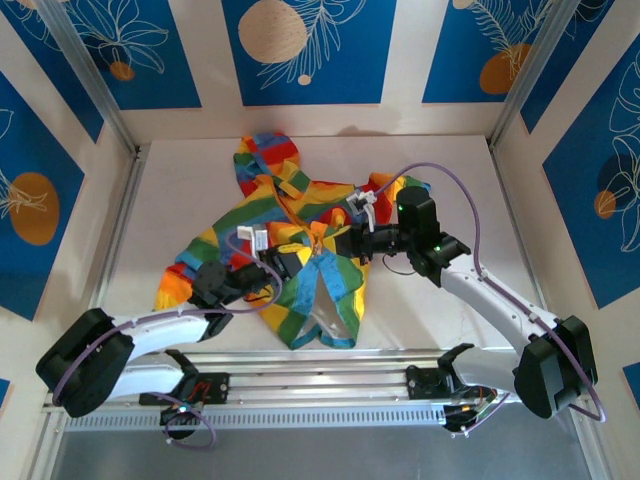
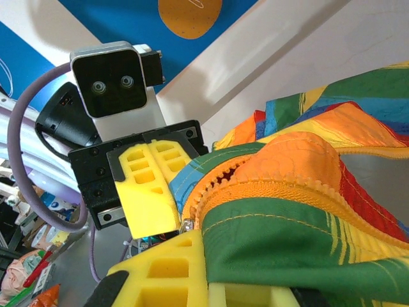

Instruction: Zip up the jacket

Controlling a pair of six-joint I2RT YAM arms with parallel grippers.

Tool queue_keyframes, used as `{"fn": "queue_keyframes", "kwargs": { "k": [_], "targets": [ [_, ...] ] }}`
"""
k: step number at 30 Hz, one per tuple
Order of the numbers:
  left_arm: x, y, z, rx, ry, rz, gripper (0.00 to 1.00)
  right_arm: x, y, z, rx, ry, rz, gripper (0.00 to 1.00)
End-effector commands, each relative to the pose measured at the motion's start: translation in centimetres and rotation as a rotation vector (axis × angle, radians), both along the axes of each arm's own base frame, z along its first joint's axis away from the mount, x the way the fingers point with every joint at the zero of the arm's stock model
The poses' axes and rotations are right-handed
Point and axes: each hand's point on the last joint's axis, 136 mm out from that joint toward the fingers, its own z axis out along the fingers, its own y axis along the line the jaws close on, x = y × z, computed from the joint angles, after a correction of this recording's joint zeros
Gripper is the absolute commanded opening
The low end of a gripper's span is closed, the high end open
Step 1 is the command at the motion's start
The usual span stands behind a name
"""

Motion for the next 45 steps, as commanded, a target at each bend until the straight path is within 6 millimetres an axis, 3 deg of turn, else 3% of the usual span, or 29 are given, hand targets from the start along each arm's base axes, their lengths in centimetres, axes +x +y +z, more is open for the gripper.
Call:
{"fn": "queue_keyframes", "kwargs": {
  "k": [1, 15, 24, 45],
  "targets": [
    [-0.2, 0.8, 2.0, -0.070, -0.042, 0.020, 0.00, -0.5, 0.0, 0.2, 0.019, -0.007, 0.030, 0.00],
    [0.5, 1.6, 4.0, -0.133, -0.042, 0.063, 0.00, -1.4, 0.2, 0.8, 0.035, -0.006, 0.083, 0.00],
    [0.7, 1.1, 5.1, -0.175, -0.050, 0.034, 0.00, -1.7, 0.3, 0.6, 0.026, -0.004, 0.098, 0.00],
    [0.3, 0.8, 3.7, -0.160, -0.010, 0.001, 0.00, -0.6, 0.2, 1.2, 0.036, -0.029, 0.053, 0.00]
  ]
}}
